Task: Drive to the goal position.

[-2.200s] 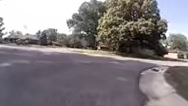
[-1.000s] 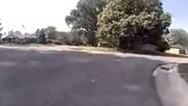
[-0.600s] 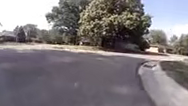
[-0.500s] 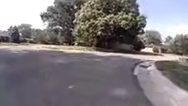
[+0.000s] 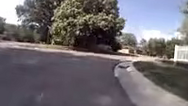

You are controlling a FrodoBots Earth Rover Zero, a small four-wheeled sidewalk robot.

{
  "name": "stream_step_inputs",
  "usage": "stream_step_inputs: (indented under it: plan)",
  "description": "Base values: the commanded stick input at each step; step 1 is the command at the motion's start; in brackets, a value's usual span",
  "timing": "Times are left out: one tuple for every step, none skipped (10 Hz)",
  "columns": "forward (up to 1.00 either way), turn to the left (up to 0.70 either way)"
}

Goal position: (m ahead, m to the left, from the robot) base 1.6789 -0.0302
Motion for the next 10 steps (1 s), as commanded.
stream_step_inputs:
  plan:
    - [0.70,-0.35]
    - [0.70,-0.35]
    - [0.70,-0.35]
    - [0.70,-0.35]
    - [0.70,-0.35]
    - [0.70,0.00]
    - [0.70,0.00]
    - [0.70,0.00]
    - [0.70,0.00]
    - [0.70,0.02]
